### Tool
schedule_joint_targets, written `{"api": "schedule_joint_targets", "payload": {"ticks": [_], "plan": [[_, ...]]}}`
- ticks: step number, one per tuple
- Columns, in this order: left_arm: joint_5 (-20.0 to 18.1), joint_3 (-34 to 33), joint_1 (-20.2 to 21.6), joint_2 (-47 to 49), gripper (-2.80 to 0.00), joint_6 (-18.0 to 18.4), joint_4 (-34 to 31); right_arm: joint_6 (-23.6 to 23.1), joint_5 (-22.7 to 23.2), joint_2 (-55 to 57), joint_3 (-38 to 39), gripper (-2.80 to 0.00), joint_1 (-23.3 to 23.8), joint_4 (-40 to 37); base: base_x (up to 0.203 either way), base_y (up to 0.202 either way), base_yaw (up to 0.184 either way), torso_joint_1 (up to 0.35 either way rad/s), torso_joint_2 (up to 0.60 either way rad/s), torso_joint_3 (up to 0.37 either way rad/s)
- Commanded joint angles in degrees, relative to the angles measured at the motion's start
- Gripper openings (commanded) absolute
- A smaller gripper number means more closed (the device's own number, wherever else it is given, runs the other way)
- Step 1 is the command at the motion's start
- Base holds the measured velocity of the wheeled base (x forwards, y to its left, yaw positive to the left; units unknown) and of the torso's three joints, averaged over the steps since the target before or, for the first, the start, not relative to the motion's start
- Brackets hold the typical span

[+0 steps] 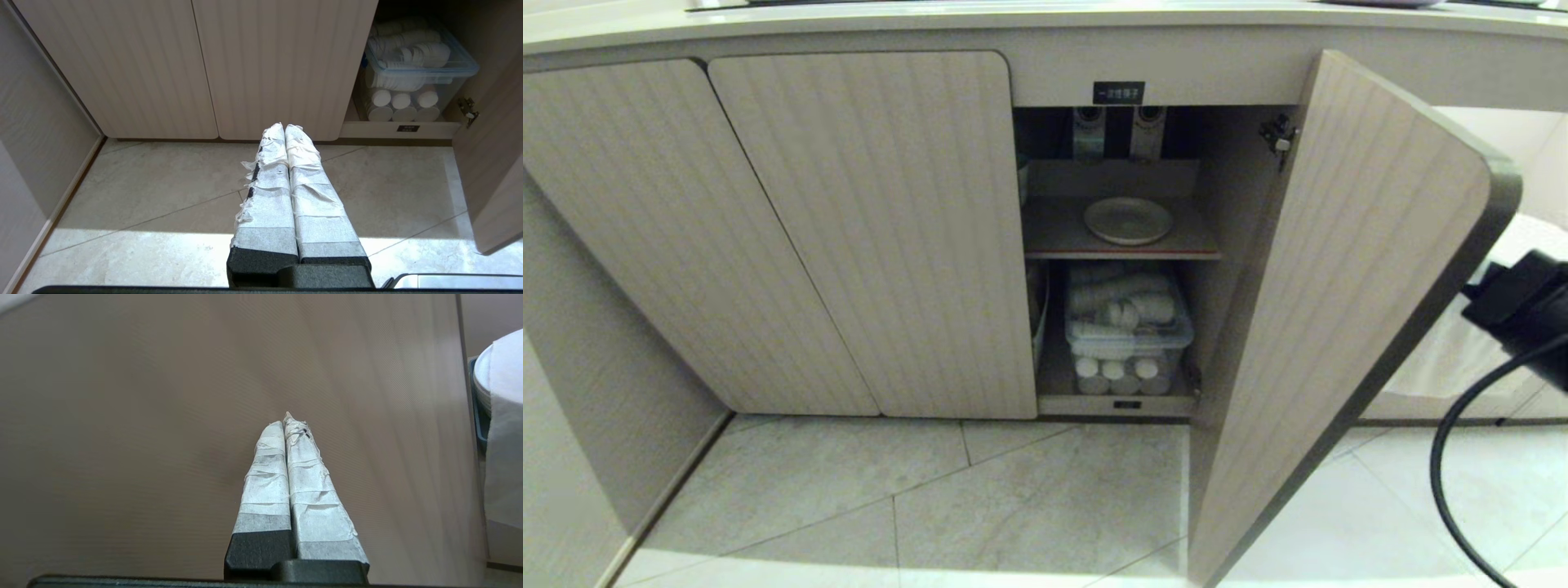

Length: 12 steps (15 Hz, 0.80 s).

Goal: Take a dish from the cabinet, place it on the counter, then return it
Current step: Close the cabinet door

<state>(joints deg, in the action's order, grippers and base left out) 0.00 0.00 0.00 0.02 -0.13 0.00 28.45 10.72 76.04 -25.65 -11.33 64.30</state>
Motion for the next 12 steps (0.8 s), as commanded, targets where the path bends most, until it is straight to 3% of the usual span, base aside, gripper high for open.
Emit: {"api": "schedule_joint_targets", "payload": {"ticks": [1,12], "plan": [[0.0,0.0,0.0,0.0,-2.8,0.0,0.0,0.6,0.1,5.5,-2.2,-2.8,-0.1,0.8,0.0,0.0,0.0,0.0,0.0,0.0],[0.0,0.0,0.0,0.0,-2.8,0.0,0.0,3.8,0.1,28.2,-22.5,-2.8,-0.1,3.7,0.0,0.0,0.0,0.0,0.0,0.0]]}}
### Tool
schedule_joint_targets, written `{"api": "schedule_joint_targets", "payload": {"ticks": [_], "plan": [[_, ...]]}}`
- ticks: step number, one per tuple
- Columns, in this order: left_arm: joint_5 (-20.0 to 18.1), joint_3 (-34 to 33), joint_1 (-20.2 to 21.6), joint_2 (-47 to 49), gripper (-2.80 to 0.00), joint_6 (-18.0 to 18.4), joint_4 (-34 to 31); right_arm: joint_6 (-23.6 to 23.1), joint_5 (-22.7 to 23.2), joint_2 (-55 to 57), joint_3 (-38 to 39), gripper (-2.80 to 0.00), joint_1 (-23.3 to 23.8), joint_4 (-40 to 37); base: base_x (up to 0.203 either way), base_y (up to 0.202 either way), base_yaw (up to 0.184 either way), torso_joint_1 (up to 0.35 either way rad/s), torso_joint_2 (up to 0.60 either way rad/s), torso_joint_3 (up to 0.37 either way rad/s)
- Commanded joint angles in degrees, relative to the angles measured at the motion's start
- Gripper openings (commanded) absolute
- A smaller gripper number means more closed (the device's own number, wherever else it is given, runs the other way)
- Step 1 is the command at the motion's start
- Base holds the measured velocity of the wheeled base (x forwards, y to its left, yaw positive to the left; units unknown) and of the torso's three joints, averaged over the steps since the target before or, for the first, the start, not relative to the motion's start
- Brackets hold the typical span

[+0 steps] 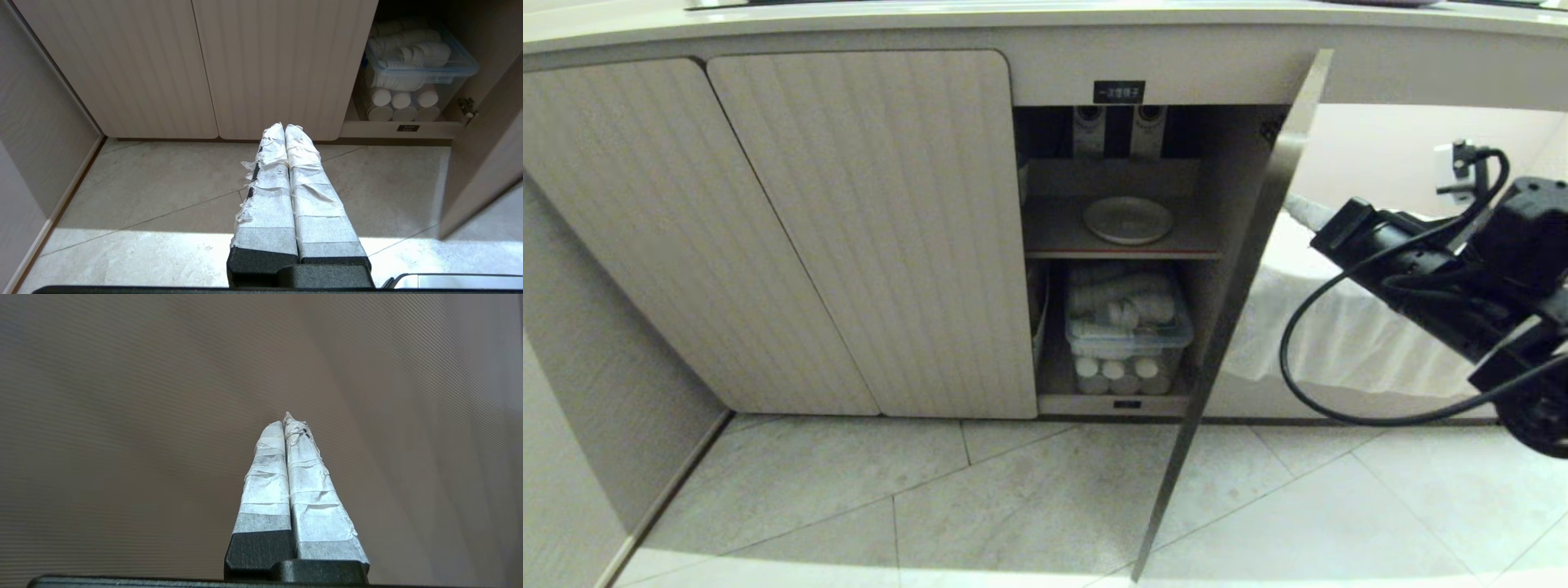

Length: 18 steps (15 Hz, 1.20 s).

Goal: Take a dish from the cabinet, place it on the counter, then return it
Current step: Close the cabinet door

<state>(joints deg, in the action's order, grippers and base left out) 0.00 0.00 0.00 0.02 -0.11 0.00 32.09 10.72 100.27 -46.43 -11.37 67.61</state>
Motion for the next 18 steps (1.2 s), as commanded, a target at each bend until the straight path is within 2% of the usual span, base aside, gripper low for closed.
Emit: {"api": "schedule_joint_targets", "payload": {"ticks": [1,10,13,16,18], "plan": [[0.0,0.0,0.0,0.0,-2.8,-0.1,0.0,0.2,0.1,6.1,-3.5,-2.8,-0.1,0.4,0.0,0.0,0.0,0.0,0.0,0.0],[0.0,0.0,0.0,0.0,-2.8,0.0,0.0,2.2,-0.3,25.5,-24.3,-2.8,-2.2,4.0,0.0,0.0,0.0,0.0,0.0,0.0],[0.0,0.0,0.0,0.0,-2.8,-0.1,0.0,2.3,-3.8,30.9,-32.4,-2.8,-2.4,4.2,0.0,0.0,0.0,0.0,0.0,0.0],[0.0,0.0,0.0,0.0,-2.8,0.0,0.0,2.0,-5.1,33.5,-34.8,-2.8,-1.9,4.5,0.0,0.0,0.0,0.0,0.0,0.0],[0.0,0.0,0.0,0.0,-2.8,-0.1,0.0,2.0,-8.3,34.1,-34.4,-2.8,-1.8,6.3,0.0,0.0,0.0,0.0,0.0,0.0]]}}
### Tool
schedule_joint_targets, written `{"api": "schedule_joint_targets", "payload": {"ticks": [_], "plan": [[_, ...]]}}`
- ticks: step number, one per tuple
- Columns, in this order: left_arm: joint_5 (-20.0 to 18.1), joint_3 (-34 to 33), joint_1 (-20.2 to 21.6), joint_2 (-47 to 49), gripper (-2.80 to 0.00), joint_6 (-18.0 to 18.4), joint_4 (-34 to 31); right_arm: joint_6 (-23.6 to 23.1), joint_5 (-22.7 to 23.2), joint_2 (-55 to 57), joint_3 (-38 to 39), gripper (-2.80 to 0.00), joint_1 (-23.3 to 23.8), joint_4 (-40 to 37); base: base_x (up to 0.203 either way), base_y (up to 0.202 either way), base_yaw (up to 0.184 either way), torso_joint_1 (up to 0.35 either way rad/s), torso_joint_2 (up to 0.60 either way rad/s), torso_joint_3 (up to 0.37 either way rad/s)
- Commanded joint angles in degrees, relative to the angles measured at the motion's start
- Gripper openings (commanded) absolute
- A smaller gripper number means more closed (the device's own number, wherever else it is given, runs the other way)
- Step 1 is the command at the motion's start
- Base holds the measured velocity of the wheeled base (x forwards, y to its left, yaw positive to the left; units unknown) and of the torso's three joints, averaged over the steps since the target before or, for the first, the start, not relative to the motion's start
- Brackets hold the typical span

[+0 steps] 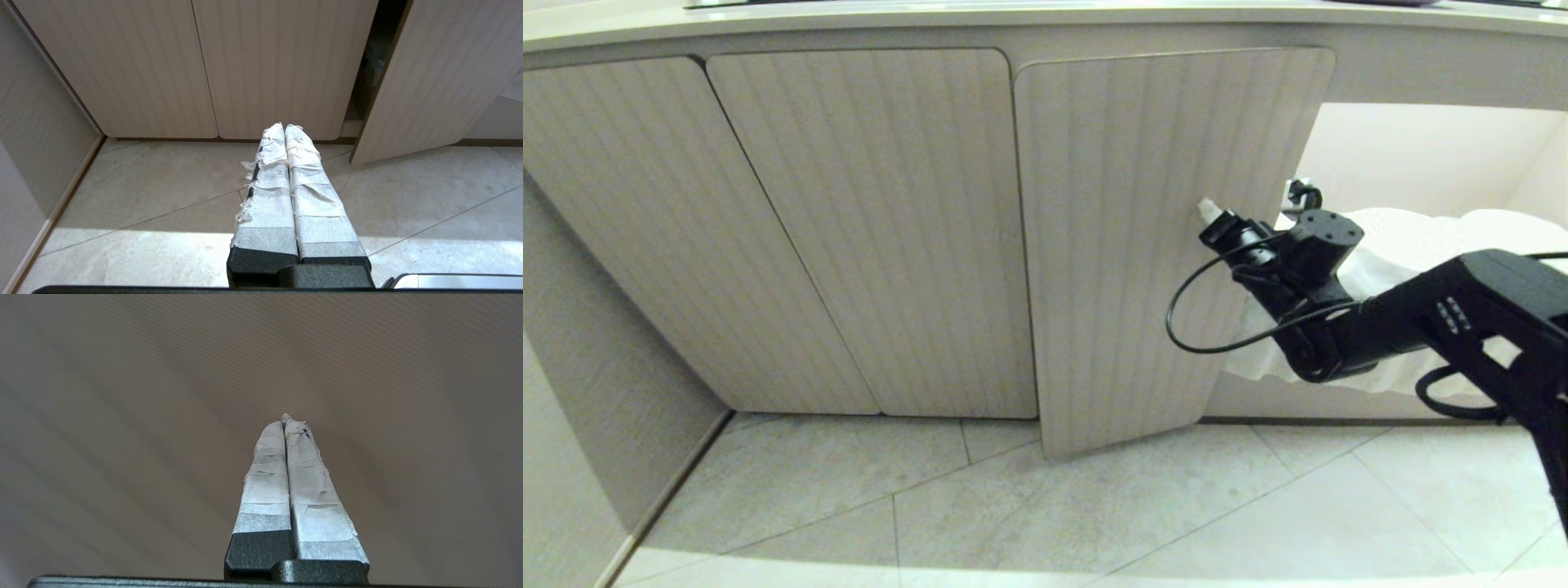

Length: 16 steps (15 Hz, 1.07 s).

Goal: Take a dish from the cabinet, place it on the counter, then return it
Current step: Close the cabinet door

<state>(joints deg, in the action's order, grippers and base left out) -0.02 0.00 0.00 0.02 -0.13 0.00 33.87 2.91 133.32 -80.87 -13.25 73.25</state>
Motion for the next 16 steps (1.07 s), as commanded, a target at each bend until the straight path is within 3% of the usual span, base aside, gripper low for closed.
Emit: {"api": "schedule_joint_targets", "payload": {"ticks": [1,6,16], "plan": [[0.0,0.0,0.0,0.0,-2.8,0.0,0.0,0.0,-1.5,1.1,0.7,-2.8,0.1,1.0,0.0,0.0,0.0,0.0,0.0,0.0],[0.0,0.0,0.0,0.0,-2.8,0.0,0.0,-3.2,-2.2,-2.4,10.0,-2.8,0.1,4.1,0.0,0.0,0.0,0.0,0.0,0.0],[0.0,0.0,0.0,0.0,-2.8,0.0,0.0,-9.3,-2.0,-25.3,36.1,-2.8,0.2,6.1,0.0,0.0,0.0,0.0,0.0,0.0]]}}
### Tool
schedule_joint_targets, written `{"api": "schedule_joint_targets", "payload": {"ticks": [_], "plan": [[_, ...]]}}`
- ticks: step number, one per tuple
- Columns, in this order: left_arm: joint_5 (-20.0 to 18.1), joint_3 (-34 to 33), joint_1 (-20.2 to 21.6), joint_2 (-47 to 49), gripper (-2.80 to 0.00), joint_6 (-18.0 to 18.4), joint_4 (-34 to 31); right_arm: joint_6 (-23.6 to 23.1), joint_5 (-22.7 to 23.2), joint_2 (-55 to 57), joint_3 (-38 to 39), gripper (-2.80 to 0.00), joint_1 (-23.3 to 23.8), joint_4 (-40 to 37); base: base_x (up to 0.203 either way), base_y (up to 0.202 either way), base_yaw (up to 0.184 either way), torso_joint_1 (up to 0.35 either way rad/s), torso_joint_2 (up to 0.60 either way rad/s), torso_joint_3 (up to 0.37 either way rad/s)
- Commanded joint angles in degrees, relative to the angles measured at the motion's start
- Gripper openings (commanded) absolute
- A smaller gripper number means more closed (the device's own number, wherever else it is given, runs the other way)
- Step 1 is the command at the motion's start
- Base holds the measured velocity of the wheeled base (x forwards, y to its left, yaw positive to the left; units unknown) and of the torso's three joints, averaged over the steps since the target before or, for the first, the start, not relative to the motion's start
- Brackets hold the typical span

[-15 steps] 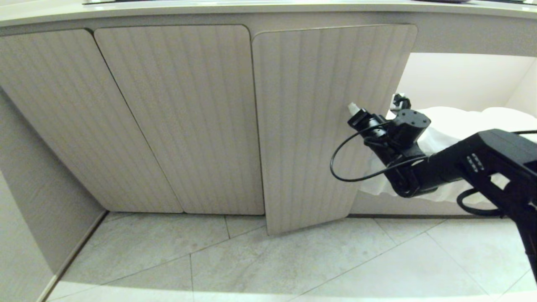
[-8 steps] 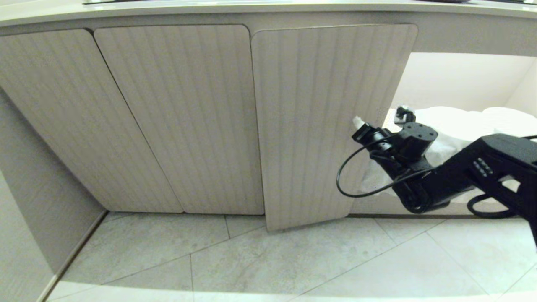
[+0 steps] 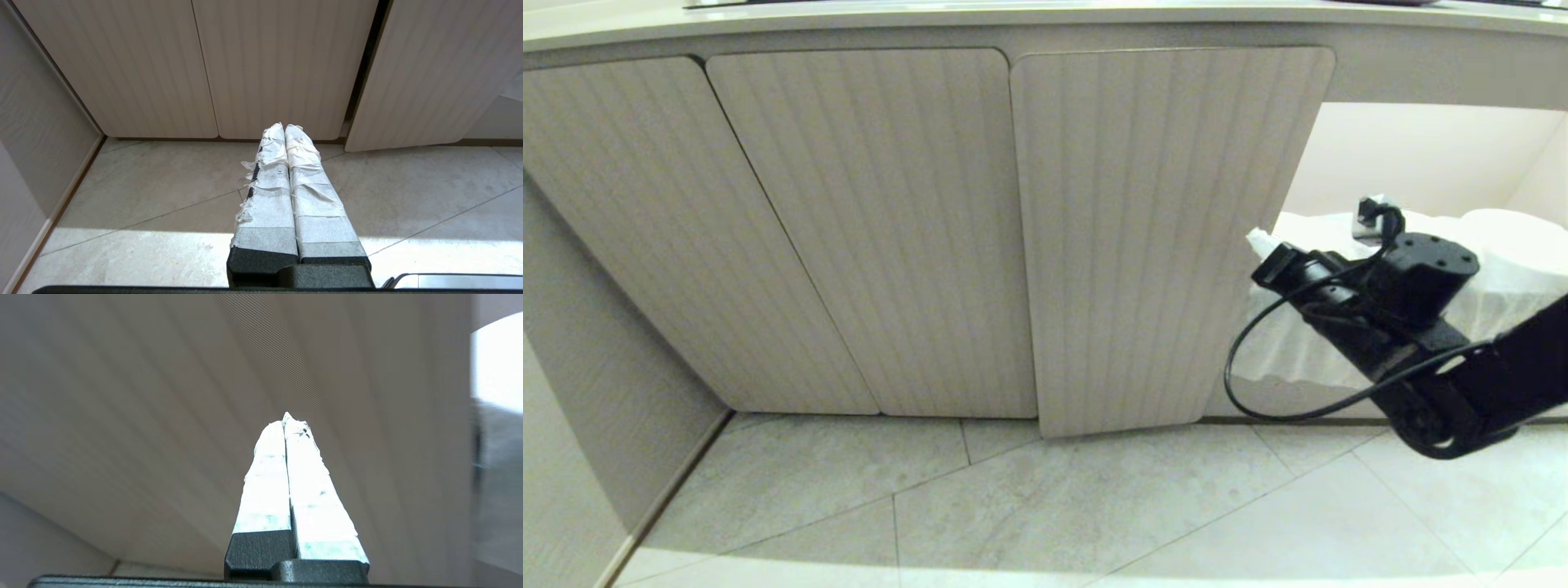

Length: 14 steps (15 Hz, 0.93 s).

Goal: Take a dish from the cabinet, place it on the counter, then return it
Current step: Close the cabinet door

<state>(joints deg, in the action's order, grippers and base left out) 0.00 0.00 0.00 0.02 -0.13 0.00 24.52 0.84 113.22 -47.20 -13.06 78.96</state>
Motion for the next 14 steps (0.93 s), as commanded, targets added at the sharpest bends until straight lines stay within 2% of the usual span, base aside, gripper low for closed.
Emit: {"api": "schedule_joint_targets", "payload": {"ticks": [1,6,10,14], "plan": [[0.0,0.0,0.0,0.0,-2.8,-0.1,0.0,-1.0,0.0,-8.2,5.4,-2.8,0.1,0.2,0.0,0.0,0.0,0.0,0.0,0.0],[0.0,0.0,0.0,0.0,-2.8,0.0,0.0,-6.2,-0.1,-24.9,18.4,-2.8,1.7,-7.4,0.0,0.0,0.0,0.0,0.0,0.0],[0.0,0.0,0.0,0.0,-2.8,0.0,0.0,-10.1,0.0,-41.9,26.6,-2.8,3.8,-20.1,0.0,0.0,0.0,0.0,0.0,0.0],[0.0,0.0,0.0,0.0,-2.8,0.0,0.0,-14.5,1.0,-59.9,34.9,-2.8,8.9,-33.0,0.0,0.0,0.0,0.0,0.0,0.0]]}}
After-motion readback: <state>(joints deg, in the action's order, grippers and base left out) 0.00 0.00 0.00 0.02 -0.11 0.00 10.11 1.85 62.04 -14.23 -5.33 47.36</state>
